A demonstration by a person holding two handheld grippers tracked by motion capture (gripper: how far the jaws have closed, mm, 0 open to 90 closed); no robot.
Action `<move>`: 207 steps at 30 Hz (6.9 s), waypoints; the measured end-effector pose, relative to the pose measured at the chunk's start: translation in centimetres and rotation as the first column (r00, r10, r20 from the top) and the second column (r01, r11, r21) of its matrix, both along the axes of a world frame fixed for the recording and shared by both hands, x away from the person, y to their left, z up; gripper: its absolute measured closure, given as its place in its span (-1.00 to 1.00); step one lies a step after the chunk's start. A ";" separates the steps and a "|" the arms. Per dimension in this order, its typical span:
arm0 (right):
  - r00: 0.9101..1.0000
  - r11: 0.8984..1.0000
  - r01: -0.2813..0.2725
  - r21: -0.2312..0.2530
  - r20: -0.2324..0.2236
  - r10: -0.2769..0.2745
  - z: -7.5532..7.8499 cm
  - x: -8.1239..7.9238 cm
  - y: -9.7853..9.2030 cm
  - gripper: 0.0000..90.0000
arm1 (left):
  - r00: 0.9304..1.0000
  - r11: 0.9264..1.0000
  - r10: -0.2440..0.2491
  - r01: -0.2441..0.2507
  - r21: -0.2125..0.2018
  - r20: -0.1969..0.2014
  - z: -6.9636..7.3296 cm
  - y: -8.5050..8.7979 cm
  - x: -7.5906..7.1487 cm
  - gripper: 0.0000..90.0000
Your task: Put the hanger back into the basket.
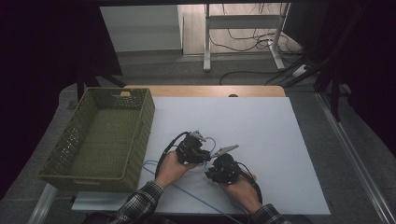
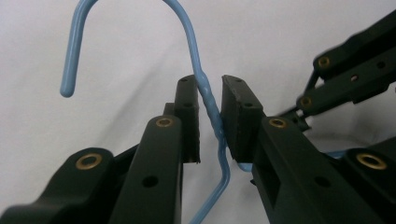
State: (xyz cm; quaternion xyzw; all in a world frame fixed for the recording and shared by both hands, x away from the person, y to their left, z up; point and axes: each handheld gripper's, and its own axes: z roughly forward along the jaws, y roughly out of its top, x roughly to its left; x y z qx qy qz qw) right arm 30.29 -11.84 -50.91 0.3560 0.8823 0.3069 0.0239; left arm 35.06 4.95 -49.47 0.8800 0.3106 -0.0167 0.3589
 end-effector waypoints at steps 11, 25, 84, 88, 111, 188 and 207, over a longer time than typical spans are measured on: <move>0.999 0.999 -0.043 0.032 0.026 0.042 2.3 -0.4 -0.5 0.93 | 0.996 0.997 -0.074 0.075 -0.016 0.054 3.6 4.1 -1.9 -0.31; 0.984 0.987 -0.147 0.065 0.108 0.139 5.9 -0.5 -1.8 0.93 | 0.975 0.974 -0.221 0.219 0.061 0.016 4.8 5.5 -1.4 0.09; 0.971 0.975 0.012 0.221 0.230 -0.064 10.9 -2.1 -12.5 -0.50 | 0.982 0.987 0.121 -0.104 -0.123 0.142 16.0 15.0 -1.5 0.95; 0.972 0.972 0.029 0.233 0.222 -0.082 10.5 -2.1 -13.0 -0.55 | 0.967 0.977 0.194 -0.176 -0.116 0.163 16.5 17.6 -1.5 0.95; 0.972 0.972 0.090 0.218 0.193 -0.134 8.1 -2.5 -15.3 -0.80 | 0.850 0.878 0.478 -0.462 -0.126 0.221 16.0 29.6 -3.1 0.95; 0.973 0.984 0.098 0.146 0.194 -0.126 6.1 -2.6 -15.6 -0.92 | 0.889 0.876 0.443 -0.400 -0.268 0.121 8.1 27.7 -5.1 -0.70; 0.970 0.987 0.096 0.126 0.210 -0.121 5.5 -2.8 -16.0 -0.94 | 0.918 0.935 0.339 -0.303 -0.186 0.207 6.6 21.6 -9.5 -0.88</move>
